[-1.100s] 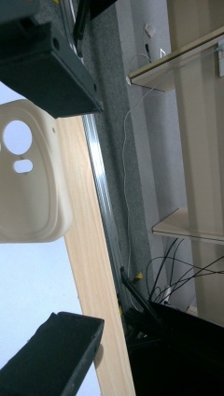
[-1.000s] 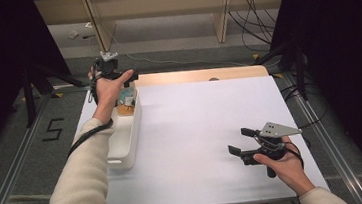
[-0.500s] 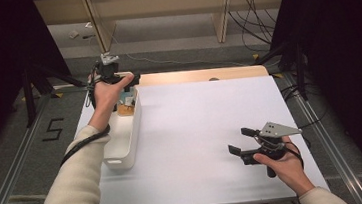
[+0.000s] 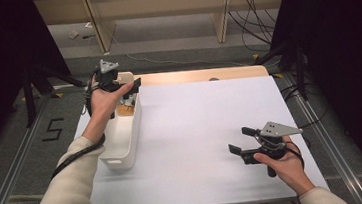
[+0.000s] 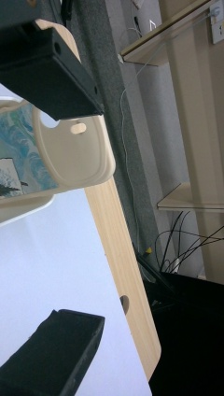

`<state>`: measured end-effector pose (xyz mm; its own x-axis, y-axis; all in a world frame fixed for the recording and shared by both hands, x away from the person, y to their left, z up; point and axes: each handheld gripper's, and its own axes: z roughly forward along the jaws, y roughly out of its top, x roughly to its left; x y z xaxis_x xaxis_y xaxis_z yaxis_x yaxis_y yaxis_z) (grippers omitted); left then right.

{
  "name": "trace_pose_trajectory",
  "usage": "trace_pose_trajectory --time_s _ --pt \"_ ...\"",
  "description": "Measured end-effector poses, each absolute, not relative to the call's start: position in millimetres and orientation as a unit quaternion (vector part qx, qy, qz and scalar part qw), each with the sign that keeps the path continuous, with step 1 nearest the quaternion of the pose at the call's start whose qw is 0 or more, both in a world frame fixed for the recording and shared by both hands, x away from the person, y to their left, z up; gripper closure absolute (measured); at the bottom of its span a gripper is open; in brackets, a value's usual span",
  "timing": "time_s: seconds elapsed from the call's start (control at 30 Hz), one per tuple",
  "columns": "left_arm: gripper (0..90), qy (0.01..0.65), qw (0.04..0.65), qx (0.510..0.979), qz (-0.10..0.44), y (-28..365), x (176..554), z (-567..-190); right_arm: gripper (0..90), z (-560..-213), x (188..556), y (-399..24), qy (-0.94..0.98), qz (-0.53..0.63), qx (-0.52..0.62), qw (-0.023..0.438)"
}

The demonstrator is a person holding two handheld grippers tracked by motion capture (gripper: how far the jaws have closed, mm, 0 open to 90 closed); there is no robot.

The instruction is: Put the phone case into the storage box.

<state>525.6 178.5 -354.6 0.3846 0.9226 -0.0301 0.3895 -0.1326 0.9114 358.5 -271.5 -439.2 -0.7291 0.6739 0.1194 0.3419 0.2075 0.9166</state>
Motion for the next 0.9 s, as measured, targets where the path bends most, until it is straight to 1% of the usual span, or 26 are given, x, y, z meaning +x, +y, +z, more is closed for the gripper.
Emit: trace_pose_trajectory --time_s 0.2,0.4,0.63,0.9 --pt "0.9 0.471 0.461 0.696 0.286 180.6 514.0 -358.6 15.9 -439.0 358.6 -272.0 0.761 0.533 0.335 0.155" --pt "0.9 0.456 0.467 0.702 0.284 179.8 500.3 -361.6 15.9 -438.9 358.4 -271.7 0.761 0.533 0.335 0.155" --pt "0.8 0.453 0.48 0.701 0.27 181.0 488.2 -363.4 15.9 -438.6 358.4 -271.6 0.761 0.533 0.334 0.156" --pt "0.7 0.441 0.481 0.706 0.273 182.0 474.7 -365.7 15.9 -438.5 358.5 -271.8 0.761 0.533 0.334 0.157"
